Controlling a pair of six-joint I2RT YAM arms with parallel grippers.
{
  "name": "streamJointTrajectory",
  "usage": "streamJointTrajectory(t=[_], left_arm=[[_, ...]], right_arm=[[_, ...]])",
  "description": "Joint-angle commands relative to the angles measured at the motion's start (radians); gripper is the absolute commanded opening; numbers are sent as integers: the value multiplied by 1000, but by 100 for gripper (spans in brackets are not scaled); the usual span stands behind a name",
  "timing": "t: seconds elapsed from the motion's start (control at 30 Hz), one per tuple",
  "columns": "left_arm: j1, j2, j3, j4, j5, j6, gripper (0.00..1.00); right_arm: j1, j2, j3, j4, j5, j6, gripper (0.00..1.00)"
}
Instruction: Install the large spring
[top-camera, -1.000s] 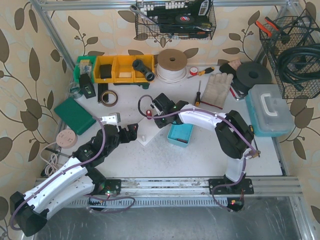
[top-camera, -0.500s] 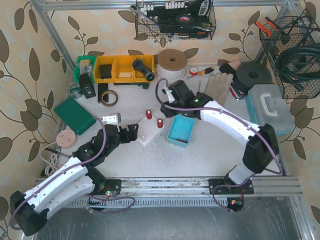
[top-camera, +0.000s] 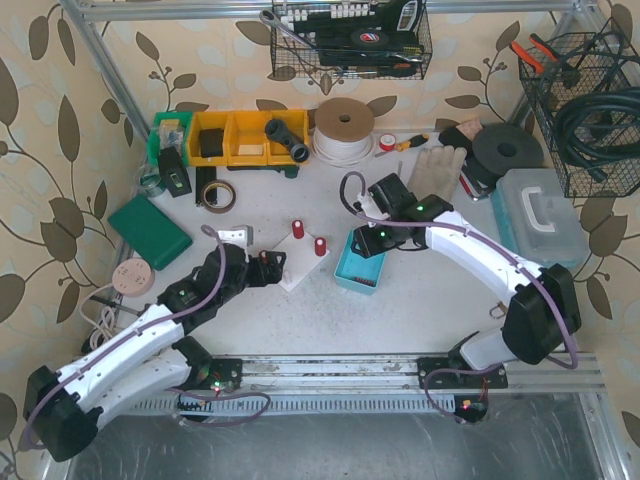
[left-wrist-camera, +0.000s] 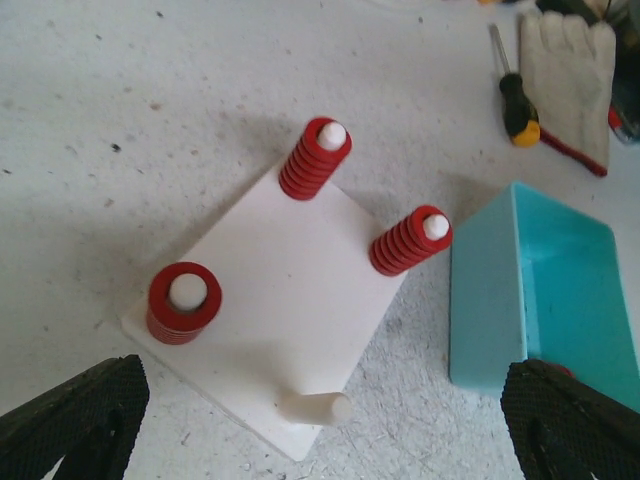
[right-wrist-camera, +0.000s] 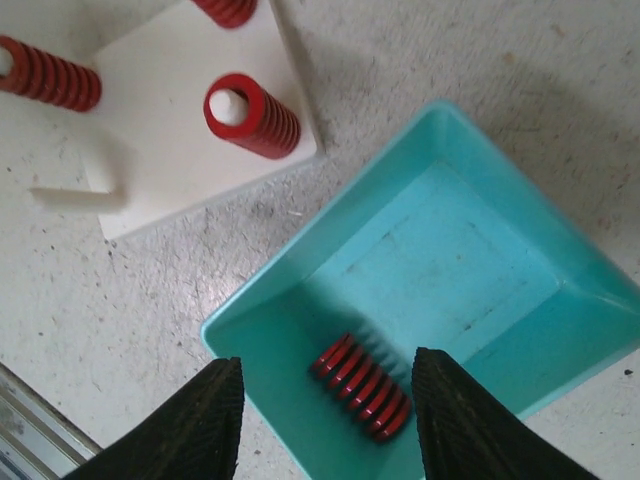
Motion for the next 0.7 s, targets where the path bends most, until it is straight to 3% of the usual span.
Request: streamJointTrajectory(t=[0.0, 0.17, 0.33, 0.67], left_arm=[[23, 84, 78, 52, 135, 68, 98], [75, 219, 139, 68, 316, 102, 98], [129, 282, 154, 84, 402, 101, 98], [163, 266, 131, 101, 390, 76, 97]], right_arm=[[3, 32, -23, -37, -29, -37, 48], [52, 81, -18, -71, 58, -69, 48], [84, 142, -13, -85, 98, -99, 48], [89, 201, -19, -105, 95, -141, 54]])
